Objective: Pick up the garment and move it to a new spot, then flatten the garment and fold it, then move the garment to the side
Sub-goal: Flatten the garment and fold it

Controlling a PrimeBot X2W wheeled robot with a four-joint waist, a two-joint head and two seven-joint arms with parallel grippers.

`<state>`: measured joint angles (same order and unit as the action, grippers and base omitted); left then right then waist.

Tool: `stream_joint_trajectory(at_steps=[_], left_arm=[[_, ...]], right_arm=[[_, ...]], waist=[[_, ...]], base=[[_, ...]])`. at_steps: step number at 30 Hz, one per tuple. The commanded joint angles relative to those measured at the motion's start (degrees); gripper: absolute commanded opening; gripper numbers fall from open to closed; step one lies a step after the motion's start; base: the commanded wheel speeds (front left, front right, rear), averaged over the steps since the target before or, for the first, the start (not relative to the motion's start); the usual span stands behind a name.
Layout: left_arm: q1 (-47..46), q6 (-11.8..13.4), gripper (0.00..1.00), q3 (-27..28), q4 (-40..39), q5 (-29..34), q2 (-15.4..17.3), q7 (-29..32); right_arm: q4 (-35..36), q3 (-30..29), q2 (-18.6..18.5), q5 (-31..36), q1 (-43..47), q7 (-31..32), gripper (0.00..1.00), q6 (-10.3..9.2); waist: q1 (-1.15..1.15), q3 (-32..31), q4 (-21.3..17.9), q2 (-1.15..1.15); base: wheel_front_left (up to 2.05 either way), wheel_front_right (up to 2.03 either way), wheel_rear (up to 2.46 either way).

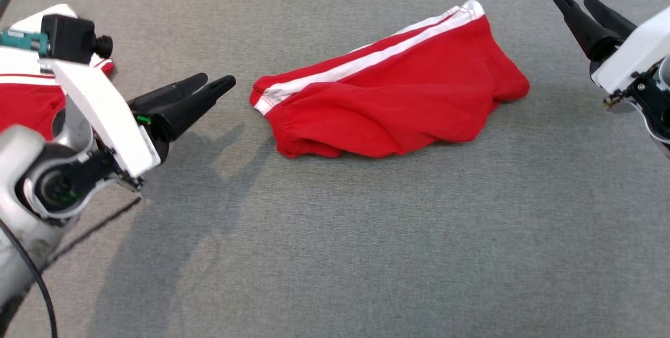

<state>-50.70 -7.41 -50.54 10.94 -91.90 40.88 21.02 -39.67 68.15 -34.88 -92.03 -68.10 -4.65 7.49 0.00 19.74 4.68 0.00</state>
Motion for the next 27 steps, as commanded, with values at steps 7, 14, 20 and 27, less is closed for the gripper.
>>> stream_joint_trajectory(at_steps=[7,14,20,27], left_arm=[[6.26,3.28,1.00,-1.49,-3.78,8.58,-0.97,-11.04],[11.99,4.07,1.00,-1.00,-7.54,9.77,-2.49,-18.68],[15.25,6.01,1.00,0.64,-7.54,12.97,-3.21,-27.19],[17.43,10.57,1.00,2.03,-8.39,21.04,-5.21,-35.12]], right_arm=[[-3.39,-0.26,-0.21,-1.34,3.01,1.63,1.00,0.02],[-5.87,-0.36,-0.36,-3.08,4.54,6.85,1.00,0.02],[-8.95,-0.04,-0.01,-3.21,4.81,10.79,1.00,0.02],[-14.32,-0.02,0.51,-3.41,4.33,14.38,1.00,0.02]], waist=[[0.00,-0.23,3.60,0.00],[0.00,-0.07,7.19,0.00],[0.00,0.41,9.29,0.00],[0.00,1.03,11.71,0.00]], base=[[0.00,0.00,0.00],[0.00,0.00,0.00],[0.00,0.00,0.00],[0.00,0.00,0.00]])
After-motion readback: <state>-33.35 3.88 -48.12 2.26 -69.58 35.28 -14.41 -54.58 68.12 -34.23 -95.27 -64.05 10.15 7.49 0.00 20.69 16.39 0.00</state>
